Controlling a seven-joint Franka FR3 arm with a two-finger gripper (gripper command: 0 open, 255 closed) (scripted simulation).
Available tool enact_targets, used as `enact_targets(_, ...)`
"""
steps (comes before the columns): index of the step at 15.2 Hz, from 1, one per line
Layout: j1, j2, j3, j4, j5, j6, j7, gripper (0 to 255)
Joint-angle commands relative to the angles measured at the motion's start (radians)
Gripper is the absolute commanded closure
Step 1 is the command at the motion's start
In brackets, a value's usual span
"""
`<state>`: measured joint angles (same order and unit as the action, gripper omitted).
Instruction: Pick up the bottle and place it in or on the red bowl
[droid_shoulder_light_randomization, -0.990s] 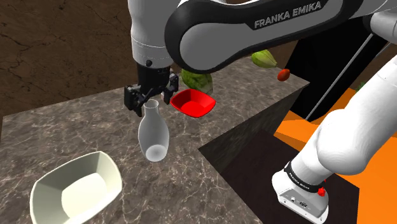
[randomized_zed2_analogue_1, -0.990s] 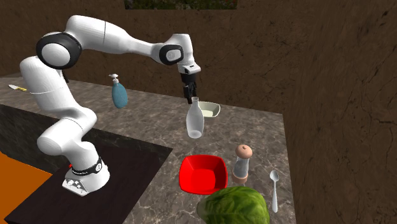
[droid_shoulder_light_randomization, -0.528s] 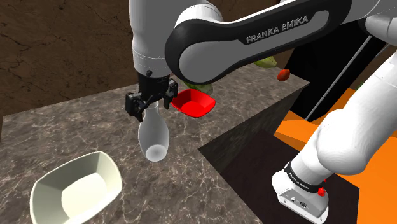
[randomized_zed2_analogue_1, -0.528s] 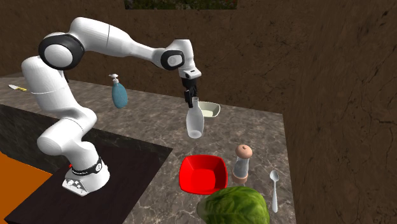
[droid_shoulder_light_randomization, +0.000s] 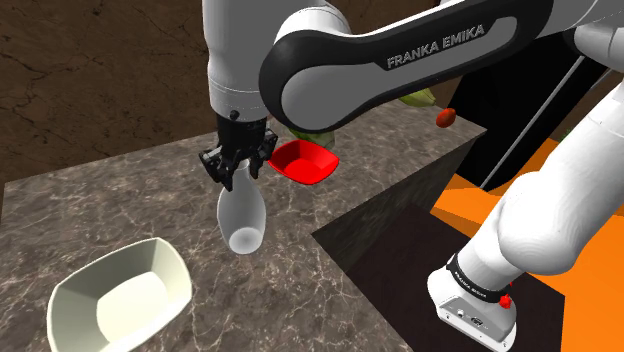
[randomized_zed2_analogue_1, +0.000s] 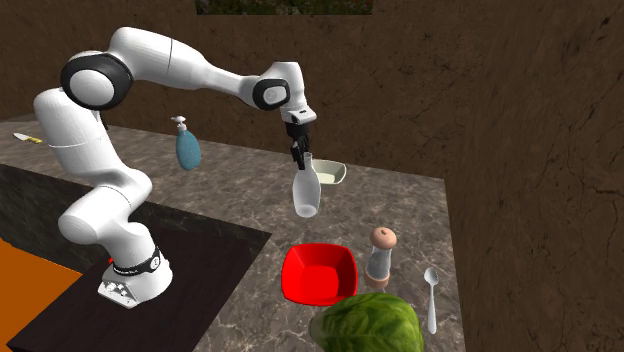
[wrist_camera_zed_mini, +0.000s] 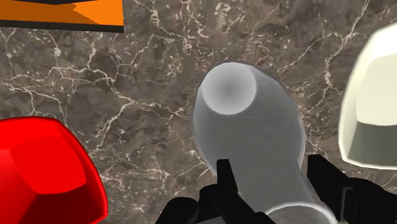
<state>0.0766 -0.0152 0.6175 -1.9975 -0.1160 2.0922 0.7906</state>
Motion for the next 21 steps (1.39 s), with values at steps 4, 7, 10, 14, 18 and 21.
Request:
enact_targets(4, 0.0, 0.001, 0.0, 0.0, 0.0, 0.0, 0.0, 255)
enact_targets(7, 0.0, -0.003, 0.0, 0.009, 0.003, -0.013, -0.003, 255)
enact_targets(10, -0.001, -0.013, -0.001, 0.04, 0.012, -0.051, -0.013, 255)
enact_targets(14, -0.002, -0.023, -0.003, 0.084, 0.022, -0.103, -0.023, 255)
enact_targets(18, -0.002, -0.029, -0.004, 0.132, 0.027, -0.155, -0.031, 255)
enact_targets(21, -0.002, -0.031, -0.004, 0.171, 0.03, -0.195, -0.035, 255)
